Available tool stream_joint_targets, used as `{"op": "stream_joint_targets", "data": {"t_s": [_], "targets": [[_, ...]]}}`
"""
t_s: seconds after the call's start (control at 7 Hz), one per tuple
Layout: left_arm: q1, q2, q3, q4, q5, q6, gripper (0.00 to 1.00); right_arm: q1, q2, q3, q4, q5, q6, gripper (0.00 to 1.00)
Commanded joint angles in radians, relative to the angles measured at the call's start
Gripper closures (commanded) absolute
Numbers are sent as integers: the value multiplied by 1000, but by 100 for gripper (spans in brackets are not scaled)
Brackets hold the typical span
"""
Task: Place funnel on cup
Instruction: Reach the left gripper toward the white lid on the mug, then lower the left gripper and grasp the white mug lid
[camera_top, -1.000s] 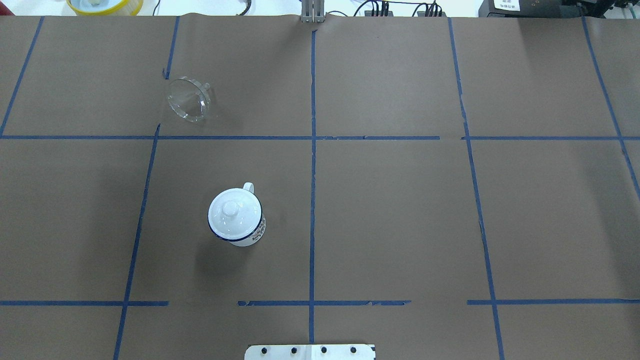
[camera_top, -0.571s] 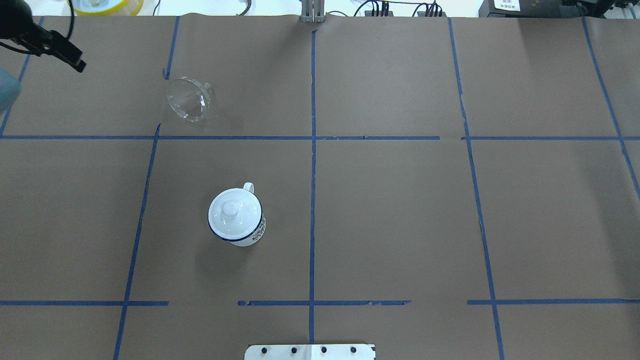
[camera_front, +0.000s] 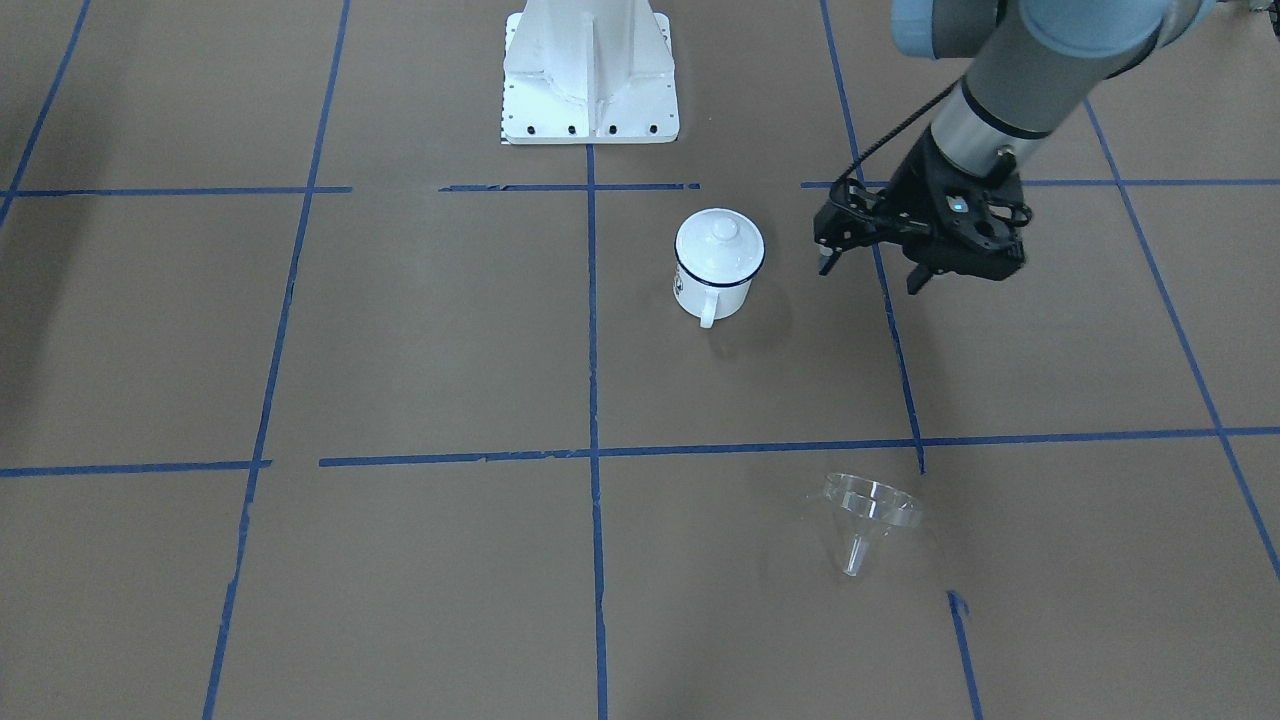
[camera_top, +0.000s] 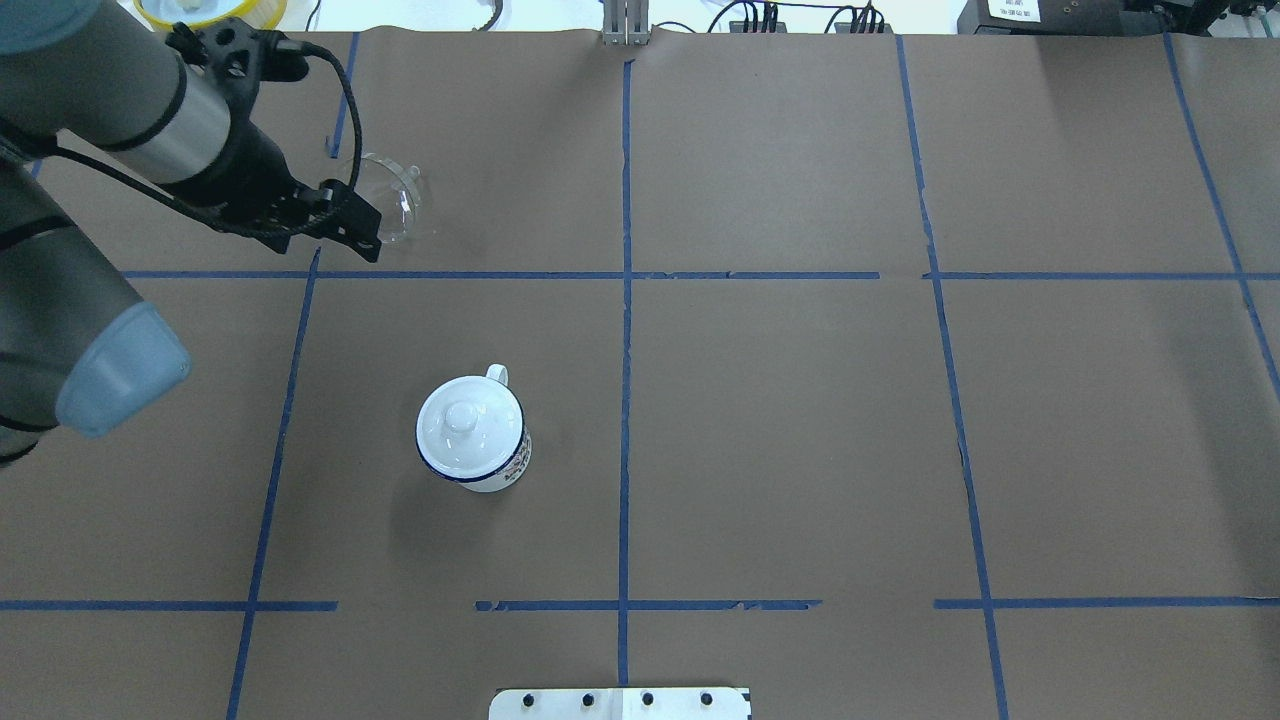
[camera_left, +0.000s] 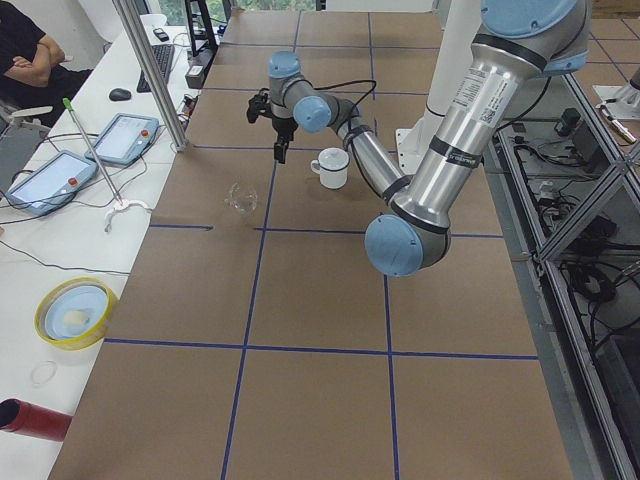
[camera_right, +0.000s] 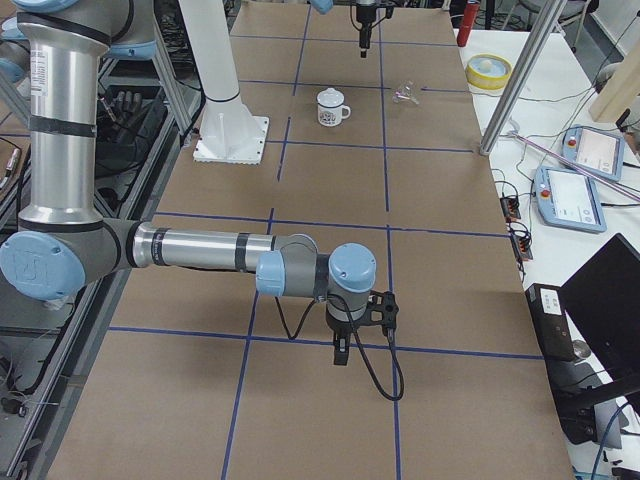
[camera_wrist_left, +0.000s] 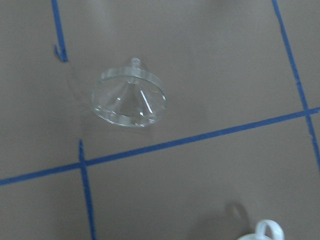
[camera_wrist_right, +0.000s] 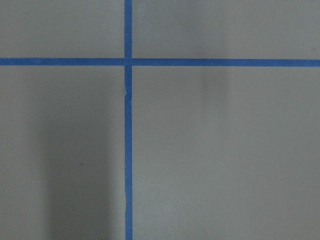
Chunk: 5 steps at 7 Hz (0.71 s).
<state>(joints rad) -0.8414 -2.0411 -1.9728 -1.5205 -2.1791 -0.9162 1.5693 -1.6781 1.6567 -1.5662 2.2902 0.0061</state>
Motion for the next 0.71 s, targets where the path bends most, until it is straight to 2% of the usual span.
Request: {"op": "stream_joint_targets", "data": {"t_s": [0.0, 0.14, 0.43, 0.57], "targets": [[202, -20, -35, 9, 181, -301, 0, 0, 0, 0, 0, 0, 0, 0], [270, -21, -32, 11, 253, -375, 0, 0, 0, 0, 0, 0, 0, 0], [330, -22, -31, 22, 317, -421, 1, 0, 0, 0, 0, 0, 0, 0], [338, -24, -31, 46, 344, -423, 8, 0, 0, 0, 0, 0, 0, 0]]}}
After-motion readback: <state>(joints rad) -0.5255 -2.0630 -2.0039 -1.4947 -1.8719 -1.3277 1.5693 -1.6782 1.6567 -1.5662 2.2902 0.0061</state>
